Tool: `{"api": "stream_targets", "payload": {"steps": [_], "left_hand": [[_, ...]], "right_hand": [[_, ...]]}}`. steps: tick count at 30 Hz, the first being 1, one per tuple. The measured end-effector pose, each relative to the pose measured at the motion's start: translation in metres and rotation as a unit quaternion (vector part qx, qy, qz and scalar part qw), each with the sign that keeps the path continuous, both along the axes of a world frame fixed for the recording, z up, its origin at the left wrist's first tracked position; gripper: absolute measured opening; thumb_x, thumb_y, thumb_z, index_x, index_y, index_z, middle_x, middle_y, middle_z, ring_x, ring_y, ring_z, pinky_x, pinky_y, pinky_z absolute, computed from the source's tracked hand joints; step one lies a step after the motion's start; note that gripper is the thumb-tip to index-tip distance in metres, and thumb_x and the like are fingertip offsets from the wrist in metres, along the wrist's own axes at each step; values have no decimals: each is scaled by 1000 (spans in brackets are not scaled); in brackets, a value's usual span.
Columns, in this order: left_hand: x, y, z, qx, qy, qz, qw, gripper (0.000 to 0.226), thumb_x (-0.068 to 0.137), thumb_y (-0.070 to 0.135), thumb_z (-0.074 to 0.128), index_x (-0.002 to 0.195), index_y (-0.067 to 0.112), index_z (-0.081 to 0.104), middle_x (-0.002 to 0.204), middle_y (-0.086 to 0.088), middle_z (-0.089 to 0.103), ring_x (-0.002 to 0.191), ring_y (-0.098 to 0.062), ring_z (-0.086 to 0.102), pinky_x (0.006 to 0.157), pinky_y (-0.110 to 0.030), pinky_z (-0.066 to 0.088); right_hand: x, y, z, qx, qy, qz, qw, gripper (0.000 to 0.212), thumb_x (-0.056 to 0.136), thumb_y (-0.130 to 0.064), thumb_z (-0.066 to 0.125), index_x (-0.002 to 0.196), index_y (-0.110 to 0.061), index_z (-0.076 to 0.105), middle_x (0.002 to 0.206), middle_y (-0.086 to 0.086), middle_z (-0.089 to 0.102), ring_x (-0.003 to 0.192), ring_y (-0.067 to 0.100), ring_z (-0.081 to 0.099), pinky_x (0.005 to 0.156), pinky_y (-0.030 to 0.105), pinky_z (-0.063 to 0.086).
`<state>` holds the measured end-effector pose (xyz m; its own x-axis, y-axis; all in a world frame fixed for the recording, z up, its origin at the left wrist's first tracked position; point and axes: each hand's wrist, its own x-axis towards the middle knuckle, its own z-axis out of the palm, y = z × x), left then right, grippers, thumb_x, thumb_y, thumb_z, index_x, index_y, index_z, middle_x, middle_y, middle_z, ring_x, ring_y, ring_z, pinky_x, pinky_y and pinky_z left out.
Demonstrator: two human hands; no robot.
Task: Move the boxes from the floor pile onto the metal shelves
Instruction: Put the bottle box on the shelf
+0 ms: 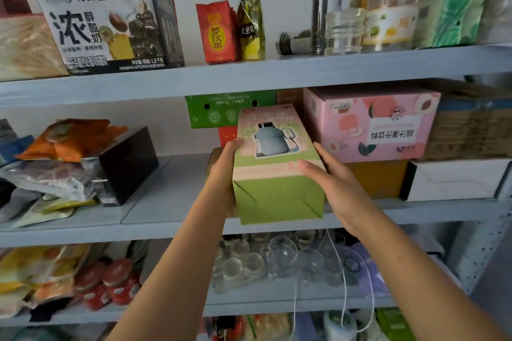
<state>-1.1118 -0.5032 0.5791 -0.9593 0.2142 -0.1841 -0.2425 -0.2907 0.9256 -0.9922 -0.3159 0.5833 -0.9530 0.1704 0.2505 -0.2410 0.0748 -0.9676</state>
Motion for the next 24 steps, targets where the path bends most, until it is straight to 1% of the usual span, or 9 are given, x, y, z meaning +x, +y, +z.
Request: {"api": "stream_targets", "payload": {"steps": [3, 5, 6, 8, 10, 15, 17, 20, 24], "left_hand": [[-7, -3, -10, 22, -26, 6, 999, 77, 47, 62, 81, 108, 17, 68, 110, -11, 62, 87, -32, 54, 80, -46, 50], [0, -3, -10, 17, -39, 66, 997, 69, 48, 60, 77, 101, 19, 59, 78, -14, 57, 56, -23, 51, 60, -32, 49], [3, -2, -9, 22, -54, 113, 992, 68, 51, 58, 75, 103, 18, 55, 74, -8, 57, 48, -21, 48, 55, -30, 49], [6, 0, -7, 53, -77, 214, 972, 78, 53, 55, 74, 119, 20, 50, 99, -7, 62, 68, -24, 59, 72, -46, 57], [7, 0, -4, 82, -74, 297, 948, 90, 59, 51, 76, 136, 24, 36, 126, -10, 54, 96, -31, 59, 91, -53, 52], [3, 15, 9, 29, -83, 321, 943, 102, 74, 43, 74, 150, 24, 11, 145, -20, 36, 112, -41, 49, 92, -45, 44], [-6, 15, 5, -22, -85, 283, 955, 93, 77, 44, 68, 150, 22, 15, 147, -22, 36, 118, -43, 47, 90, -46, 42], [-14, -8, -7, -59, -90, 273, 956, 84, 74, 46, 70, 145, 20, 31, 144, -16, 39, 120, -39, 47, 98, -49, 43], [-32, -69, -18, -176, 30, 417, 891, 94, 77, 44, 75, 151, 20, 22, 157, -11, 22, 141, -36, 29, 115, -55, 28]], "right_hand": [[-7, 2, 4, 34, 1, -17, 999, 96, 59, -79, 69, 143, -43, 41, 149, -16, 43, 137, 8, 41, 116, 46, 31], [-13, 1, 9, 84, 17, -55, 995, 75, 80, -62, 65, 146, -37, 41, 152, -13, 40, 138, 9, 39, 117, 44, 31], [-16, -1, 11, 133, 41, -95, 986, 67, 89, -51, 61, 149, -31, 38, 154, -10, 38, 139, 10, 37, 117, 42, 31], [-19, -9, 18, 260, 113, -182, 942, 59, 97, -38, 55, 150, -22, 36, 158, -6, 31, 145, 11, 27, 119, 41, 28], [-20, -23, 22, 358, 178, -175, 900, 52, 98, -35, 52, 147, -22, 39, 158, -11, 25, 148, 8, 17, 120, 40, 23], [-45, -57, 15, 585, 160, -72, 792, 55, 101, -47, 42, 149, -21, 37, 161, -3, 23, 150, 12, 15, 123, 33, 5], [-64, -57, 13, 608, 138, -90, 777, 57, 100, -41, 47, 151, -19, 35, 163, 2, 19, 150, 19, 14, 122, 37, 8], [-87, -53, 15, 626, 110, -131, 761, 58, 98, -35, 51, 150, -17, 33, 157, 5, 32, 145, 25, 26, 119, 42, 19], [-102, -59, 17, 646, 90, -168, 739, 53, 98, -36, 50, 145, -11, 42, 146, 9, 45, 135, 28, 39, 116, 43, 29]]}}
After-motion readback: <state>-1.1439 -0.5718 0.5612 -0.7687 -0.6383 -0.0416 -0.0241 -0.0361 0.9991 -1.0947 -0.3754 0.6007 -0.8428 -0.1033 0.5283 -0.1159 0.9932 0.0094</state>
